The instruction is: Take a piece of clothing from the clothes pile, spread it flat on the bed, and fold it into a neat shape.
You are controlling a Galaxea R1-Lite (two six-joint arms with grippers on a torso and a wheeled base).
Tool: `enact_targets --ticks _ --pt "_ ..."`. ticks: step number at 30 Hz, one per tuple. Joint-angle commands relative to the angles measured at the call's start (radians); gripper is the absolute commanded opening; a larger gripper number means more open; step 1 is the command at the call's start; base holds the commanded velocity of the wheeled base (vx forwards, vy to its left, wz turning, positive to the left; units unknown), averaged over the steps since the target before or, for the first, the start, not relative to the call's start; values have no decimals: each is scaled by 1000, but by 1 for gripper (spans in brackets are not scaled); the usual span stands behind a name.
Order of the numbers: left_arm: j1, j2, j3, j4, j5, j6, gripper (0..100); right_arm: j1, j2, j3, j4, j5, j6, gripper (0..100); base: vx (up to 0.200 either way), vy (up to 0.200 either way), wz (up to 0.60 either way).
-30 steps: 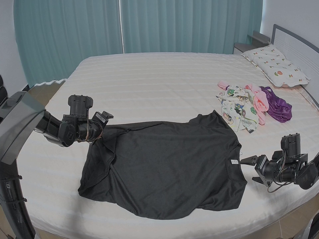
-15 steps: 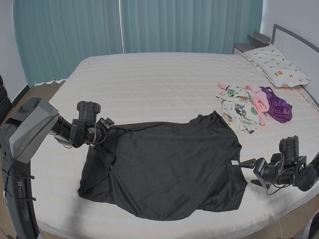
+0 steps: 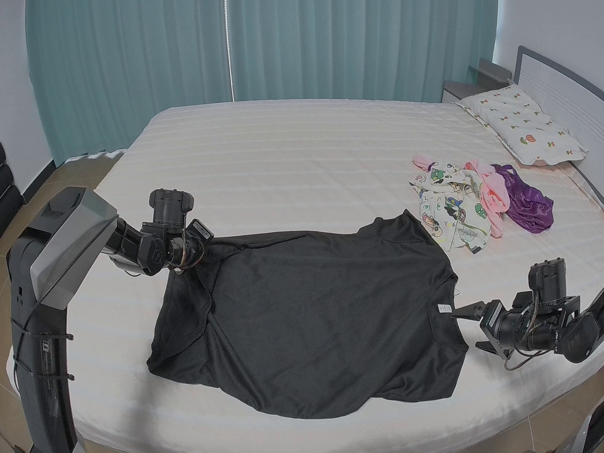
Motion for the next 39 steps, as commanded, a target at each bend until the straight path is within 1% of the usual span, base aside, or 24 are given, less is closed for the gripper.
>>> enact_targets --ticks 1,2,3,6,7,8,9,10,11,12,13,14,16,17,18,20,25,26,31,34,35,37,39 --pt "28 10 -14 -2 1 7 0 -1 2 -2 0 1 0 100 0 0 0" --pt "49 10 -35 -2 1 16 0 -1 4 -2 0 1 0 100 0 0 0" --pt "49 10 -35 -2 1 16 0 -1 4 -2 0 1 0 100 0 0 0" --pt "118 16 -138 0 -2 12 0 -1 4 0 0 1 0 100 0 0 0" --pt "127 17 -152 0 -4 12 0 -1 4 0 0 1 0 100 0 0 0" --pt "149 30 -196 1 -9 12 0 -1 4 0 0 -1 0 100 0 0 0" --pt "153 36 -210 3 -10 12 0 -1 4 0 0 1 0 100 0 0 0" --pt "166 57 -253 8 -13 12 0 -1 4 0 0 -1 0 100 0 0 0" --pt "167 60 -261 11 -13 12 0 -1 5 0 0 -1 0 100 0 0 0" --pt "170 91 -310 40 -18 13 0 -1 5 0 0 1 0 100 0 0 0" --pt "170 94 -314 43 -18 13 0 -1 5 0 0 -1 0 100 0 0 0" --pt "170 128 -368 81 -22 13 0 -1 7 0 0 1 0 100 0 0 0" --pt "170 169 -429 120 -22 13 0 0 7 0 0 1 0 100 0 0 0" --pt "169 172 -434 123 -22 13 0 0 7 0 0 1 0 100 0 0 0" --pt "169 214 -503 155 -24 12 0 0 5 1 0 1 0 100 0 0 0" --pt "169 251 -569 187 -22 12 0 0 5 1 0 1 0 100 0 0 0" --pt "169 266 -569 202 -38 12 0 2 7 1 0 1 0 100 0 0 0" --pt "170 266 -569 202 -41 10 100 2 7 1 0 1 0 100 0 0 0" --pt "190 249 -569 215 -41 7 100 3 5 8 0 1 0 100 0 0 0" --pt "219 194 -566 294 -45 1 100 3 5 11 0 1 0 100 0 0 0" --pt "230 172 -566 322 -59 -8 100 3 5 11 0 1 0 100 0 0 0" --pt "245 133 -558 359 -111 -37 100 3 7 11 0 1 0 100 0 0 0" --pt "267 76 -515 363 -168 -73 100 3 7 12 0 1 0 100 0 0 0"
